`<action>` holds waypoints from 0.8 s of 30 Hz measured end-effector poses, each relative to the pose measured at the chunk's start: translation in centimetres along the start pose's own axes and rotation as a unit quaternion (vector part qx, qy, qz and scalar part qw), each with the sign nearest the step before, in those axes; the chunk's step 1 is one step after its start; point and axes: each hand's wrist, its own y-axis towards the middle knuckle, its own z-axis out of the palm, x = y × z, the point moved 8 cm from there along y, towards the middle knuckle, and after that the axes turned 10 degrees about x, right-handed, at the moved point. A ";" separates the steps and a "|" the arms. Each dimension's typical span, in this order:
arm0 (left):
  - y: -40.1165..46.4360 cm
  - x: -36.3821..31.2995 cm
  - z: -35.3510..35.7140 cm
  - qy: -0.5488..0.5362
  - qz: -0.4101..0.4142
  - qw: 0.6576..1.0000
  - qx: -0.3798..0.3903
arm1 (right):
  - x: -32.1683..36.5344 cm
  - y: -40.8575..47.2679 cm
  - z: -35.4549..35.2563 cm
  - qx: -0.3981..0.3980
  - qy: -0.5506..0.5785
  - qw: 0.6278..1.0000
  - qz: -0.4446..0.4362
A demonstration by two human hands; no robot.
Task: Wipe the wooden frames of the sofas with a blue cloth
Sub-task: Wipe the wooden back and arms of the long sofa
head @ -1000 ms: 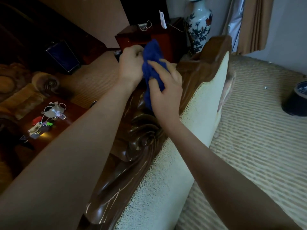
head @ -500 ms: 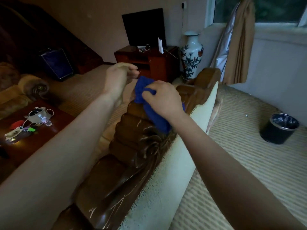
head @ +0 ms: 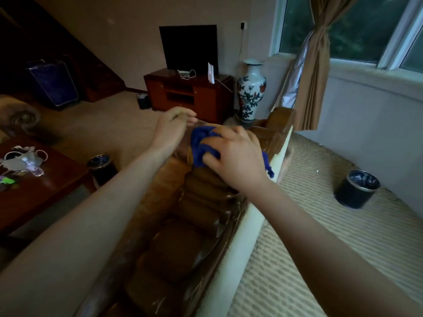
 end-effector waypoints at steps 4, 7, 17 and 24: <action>0.1 1.3 -0.7 -0.026 -0.013 0.999 0.013 | -4.1 5.3 2.6 0.162 0.055 0.977 0.130; 0.3 2.7 -0.9 -0.022 -0.039 0.998 0.048 | -4.2 6.1 2.9 0.183 0.026 0.973 0.141; -0.2 9.9 -1.6 -0.114 -0.206 0.971 0.049 | 3.5 8.0 6.6 0.357 -0.196 0.906 0.113; -1.7 12.3 -3.1 -0.147 -0.217 0.963 0.069 | 9.2 3.5 10.9 0.404 -0.369 0.836 -0.047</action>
